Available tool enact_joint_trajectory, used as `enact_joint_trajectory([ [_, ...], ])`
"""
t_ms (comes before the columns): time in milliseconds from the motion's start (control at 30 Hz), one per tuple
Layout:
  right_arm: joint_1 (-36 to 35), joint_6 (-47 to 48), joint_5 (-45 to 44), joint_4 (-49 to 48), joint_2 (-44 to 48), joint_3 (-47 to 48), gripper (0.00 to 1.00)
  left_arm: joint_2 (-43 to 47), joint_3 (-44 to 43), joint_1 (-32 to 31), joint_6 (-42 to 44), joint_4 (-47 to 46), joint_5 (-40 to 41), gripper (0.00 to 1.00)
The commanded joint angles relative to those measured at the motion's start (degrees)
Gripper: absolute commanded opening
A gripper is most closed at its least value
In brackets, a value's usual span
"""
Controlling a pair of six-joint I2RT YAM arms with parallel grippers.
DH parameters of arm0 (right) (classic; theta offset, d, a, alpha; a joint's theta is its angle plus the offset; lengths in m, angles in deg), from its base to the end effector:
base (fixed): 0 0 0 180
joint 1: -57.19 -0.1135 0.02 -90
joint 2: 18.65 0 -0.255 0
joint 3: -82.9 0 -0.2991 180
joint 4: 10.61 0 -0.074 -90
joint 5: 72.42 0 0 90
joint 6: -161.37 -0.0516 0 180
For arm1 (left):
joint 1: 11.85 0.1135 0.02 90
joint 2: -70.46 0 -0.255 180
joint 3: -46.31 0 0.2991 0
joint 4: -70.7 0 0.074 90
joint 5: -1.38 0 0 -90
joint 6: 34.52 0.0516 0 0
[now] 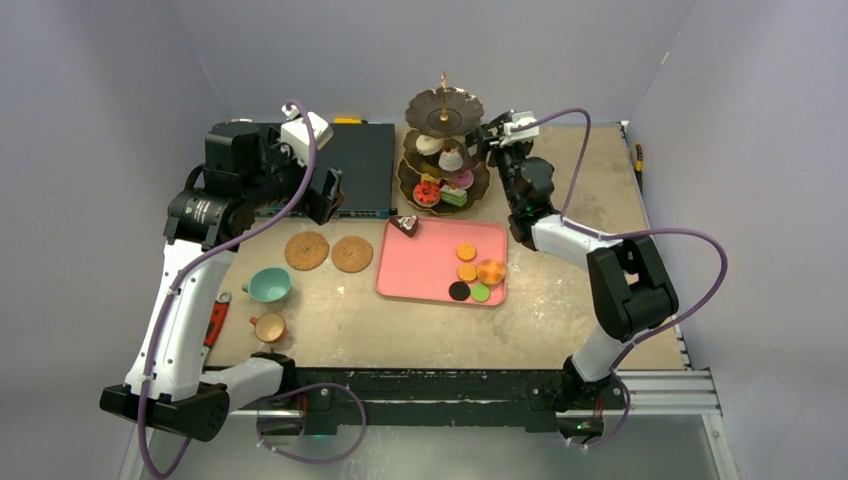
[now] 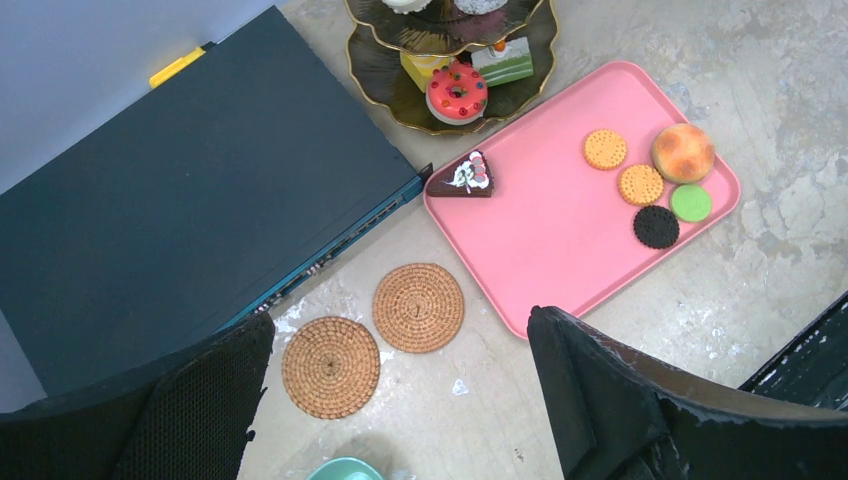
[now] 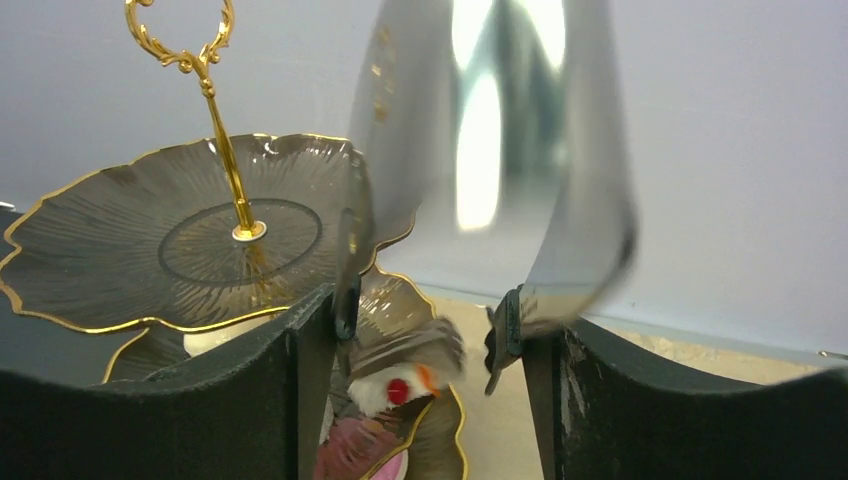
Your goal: Serve the afternoon tea
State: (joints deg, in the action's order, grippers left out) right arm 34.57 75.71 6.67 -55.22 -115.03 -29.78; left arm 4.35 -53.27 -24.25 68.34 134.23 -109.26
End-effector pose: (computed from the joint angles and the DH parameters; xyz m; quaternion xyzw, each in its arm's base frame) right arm 0.4006 0.1563 0.2551 -0.0668 0.6033 0.0691 0.7917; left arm 0.2618 -0.0762 0.4504 0.2737 0.8121 -0.1532 0.4921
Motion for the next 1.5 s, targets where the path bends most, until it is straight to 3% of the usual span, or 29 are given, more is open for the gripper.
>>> enact_joint_trajectory([
  [0, -0.15, -0.66, 2.49, -3.29, 1.93, 0.87, 0.68, 0.01, -2.14, 0.21, 0.23, -0.81, -0.60, 0.99],
  [233, -0.16, -2.63, 2.78, -4.71, 5.50, -4.57, 0.67, 0.36, -1.91, 0.22, 0.31, -0.82, -0.63, 0.99],
  [467, -1.18, -6.60, 4.88, -3.76, 14.82, -12.74, 0.64, 0.54, -1.40, 0.18, 0.23, -0.89, -0.93, 0.99],
  [733, -9.30, -8.50, 3.66, -2.78, 21.75, -20.58, 0.63, 0.35, -1.20, 0.16, -0.29, -1.13, -1.56, 0.99],
  [1100, -21.47, -7.52, 2.35, -4.21, 10.89, -18.57, 0.62, 0.45, -2.04, 0.23, -0.31, -0.77, -1.51, 0.99],
  [1467, -23.09, -4.81, -0.40, -5.31, 2.73, -15.79, 0.62, 0.57, -2.30, 0.22, 0.31, -0.37, -1.30, 0.99],
])
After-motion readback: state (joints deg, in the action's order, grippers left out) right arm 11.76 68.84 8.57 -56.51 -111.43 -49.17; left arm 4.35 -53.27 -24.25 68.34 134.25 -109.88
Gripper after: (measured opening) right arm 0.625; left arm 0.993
